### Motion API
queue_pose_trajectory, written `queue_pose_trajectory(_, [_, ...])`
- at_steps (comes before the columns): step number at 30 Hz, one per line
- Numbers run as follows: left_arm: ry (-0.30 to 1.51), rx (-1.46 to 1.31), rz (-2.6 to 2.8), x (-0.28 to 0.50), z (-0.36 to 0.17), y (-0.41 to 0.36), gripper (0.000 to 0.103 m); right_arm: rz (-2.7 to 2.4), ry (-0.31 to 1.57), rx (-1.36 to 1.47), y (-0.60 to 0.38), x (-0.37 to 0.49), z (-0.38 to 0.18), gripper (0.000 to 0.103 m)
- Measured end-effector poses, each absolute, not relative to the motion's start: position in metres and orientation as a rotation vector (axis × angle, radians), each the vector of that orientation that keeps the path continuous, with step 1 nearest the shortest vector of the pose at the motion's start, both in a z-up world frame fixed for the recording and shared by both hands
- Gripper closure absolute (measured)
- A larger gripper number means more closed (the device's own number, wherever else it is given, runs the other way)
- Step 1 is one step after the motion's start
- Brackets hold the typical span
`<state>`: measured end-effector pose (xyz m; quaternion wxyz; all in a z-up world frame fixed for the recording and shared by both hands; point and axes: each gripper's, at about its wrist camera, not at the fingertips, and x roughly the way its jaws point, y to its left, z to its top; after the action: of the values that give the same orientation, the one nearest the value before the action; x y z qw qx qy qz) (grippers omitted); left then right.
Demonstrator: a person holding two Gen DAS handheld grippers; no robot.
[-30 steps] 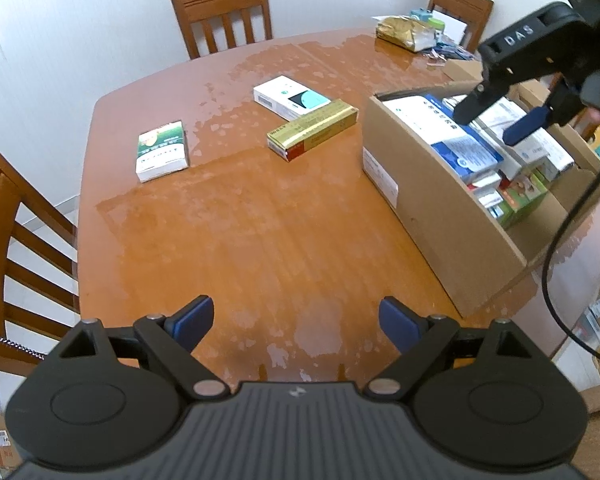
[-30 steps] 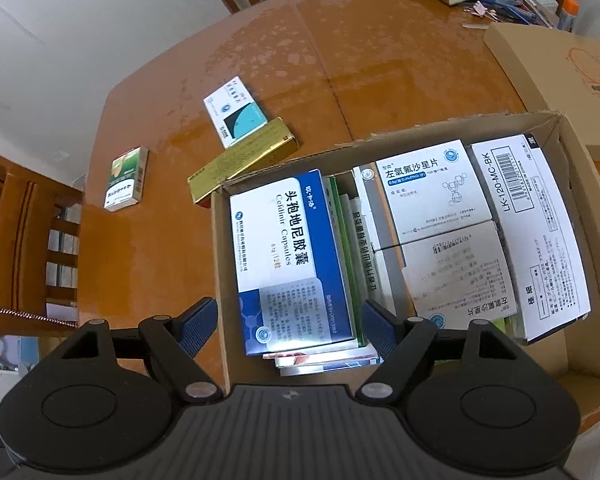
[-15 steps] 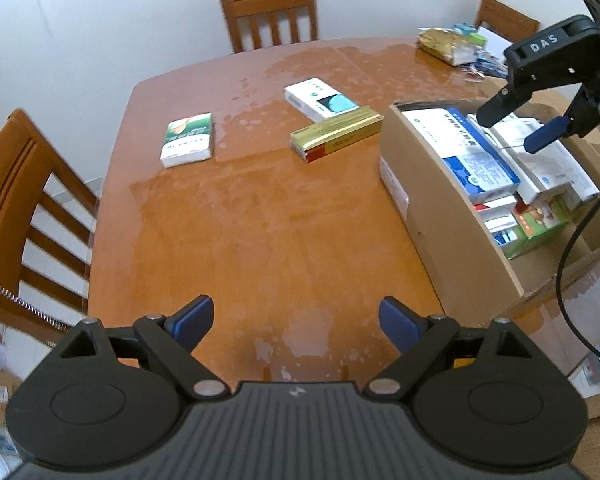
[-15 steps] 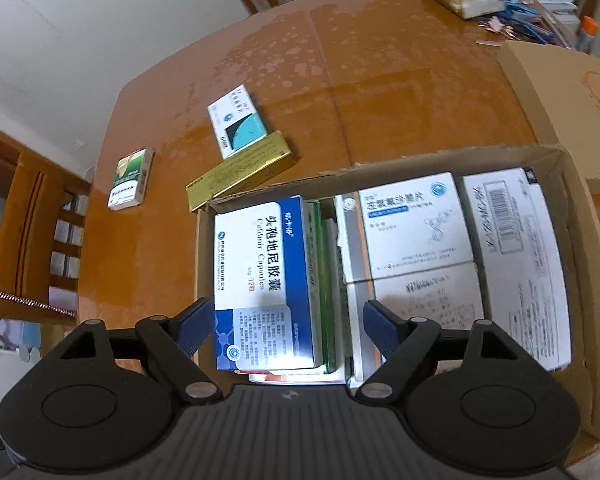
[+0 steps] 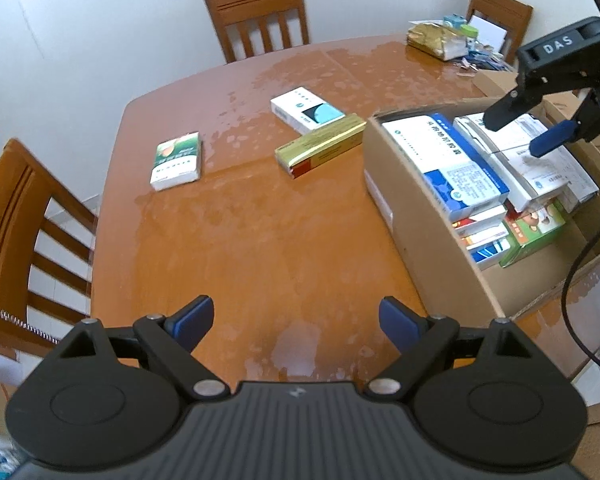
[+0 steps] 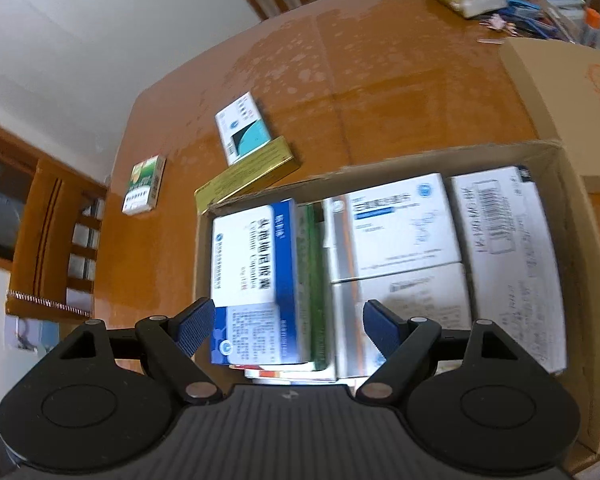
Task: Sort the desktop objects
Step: 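Withdraw the right gripper up out of the cardboard box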
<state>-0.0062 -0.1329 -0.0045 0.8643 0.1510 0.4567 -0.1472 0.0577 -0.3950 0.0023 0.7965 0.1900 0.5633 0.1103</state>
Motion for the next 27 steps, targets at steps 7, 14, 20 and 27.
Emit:
queue_pose_trajectory(7, [0.968, 0.326, -0.347, 0.005, -0.007, -0.134, 0.013, 0.140, 1.202, 0.469, -0.418, 0.049, -0.001, 0.017])
queue_pose_trajectory(14, [0.978, 0.320, -0.421, 0.025, -0.018, -0.118, 0.013, 0.103, 1.169, 0.475, -0.406, 0.042, 0.014, 0.017])
queue_pose_trajectory(20, [0.978, 0.272, -0.502, 0.046, -0.032, -0.079, 0.013, 0.116, 1.136, 0.458, -0.362, 0.046, 0.050, 0.017])
queue_pose_trajectory(27, [0.974, 0.214, -0.582, 0.070, -0.046, -0.034, 0.013, 0.343, 1.134, 0.439, -0.261, 0.080, 0.094, 0.011])
